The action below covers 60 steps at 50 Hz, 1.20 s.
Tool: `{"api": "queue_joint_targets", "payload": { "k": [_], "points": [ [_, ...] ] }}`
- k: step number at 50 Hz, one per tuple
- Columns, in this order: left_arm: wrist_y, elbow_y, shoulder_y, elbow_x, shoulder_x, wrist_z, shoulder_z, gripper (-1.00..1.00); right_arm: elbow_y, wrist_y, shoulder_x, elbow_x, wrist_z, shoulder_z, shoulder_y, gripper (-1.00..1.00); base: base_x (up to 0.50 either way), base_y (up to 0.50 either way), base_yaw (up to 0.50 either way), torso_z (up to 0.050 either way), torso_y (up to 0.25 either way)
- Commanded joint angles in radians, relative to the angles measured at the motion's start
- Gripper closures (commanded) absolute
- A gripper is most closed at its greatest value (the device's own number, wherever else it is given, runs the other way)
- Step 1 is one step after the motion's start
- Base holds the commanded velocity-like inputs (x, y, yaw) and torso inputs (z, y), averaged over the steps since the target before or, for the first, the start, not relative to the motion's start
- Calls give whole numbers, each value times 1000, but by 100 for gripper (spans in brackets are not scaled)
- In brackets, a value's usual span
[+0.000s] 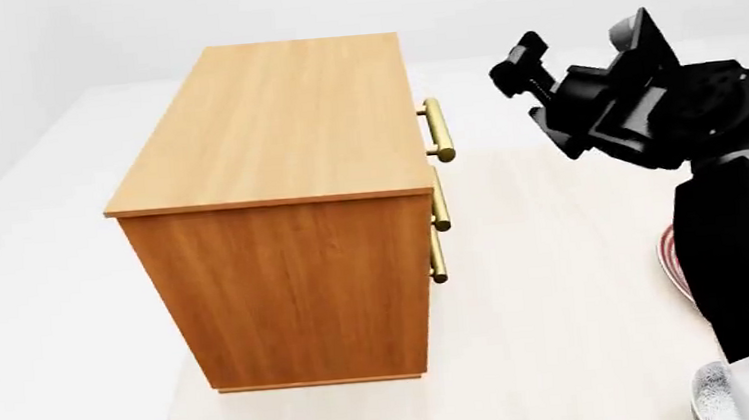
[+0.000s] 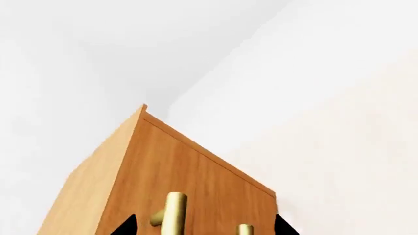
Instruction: Open the top drawer of the cabinet and put the bowl in it.
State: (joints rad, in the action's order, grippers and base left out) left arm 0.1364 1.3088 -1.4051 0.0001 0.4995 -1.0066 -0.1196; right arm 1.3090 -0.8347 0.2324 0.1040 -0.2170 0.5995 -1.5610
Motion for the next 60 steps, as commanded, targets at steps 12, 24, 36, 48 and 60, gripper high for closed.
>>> {"api": "queue_joint_targets", "payload": {
  "k": [12, 24, 36, 48, 60],
  "points": [
    [7, 0, -6, 0, -3, 4, 3, -100, 0, 33, -47, -79, -50, 381, 98, -100, 0, 0, 0, 0, 0],
    [12, 0, -12, 0, -3, 4, 5, -100, 0, 28, -72, -101, -82, 404, 126, -100, 0, 0, 0, 0, 0],
    [14, 0, -14, -1, -2, 11, 0, -100, 0, 25, -96, -100, -114, 408, 147, -100, 0, 0, 0, 0, 0],
    [12, 0, -13, 0, -2, 13, -1, -100, 0, 24, -115, -101, -137, 424, 155, -100, 0, 0, 0, 0, 0],
    [10, 0, -13, 0, -1, 15, 4, -100, 0, 9, -127, -105, -144, 420, 167, -100, 0, 0, 0, 0, 0]
  ]
}}
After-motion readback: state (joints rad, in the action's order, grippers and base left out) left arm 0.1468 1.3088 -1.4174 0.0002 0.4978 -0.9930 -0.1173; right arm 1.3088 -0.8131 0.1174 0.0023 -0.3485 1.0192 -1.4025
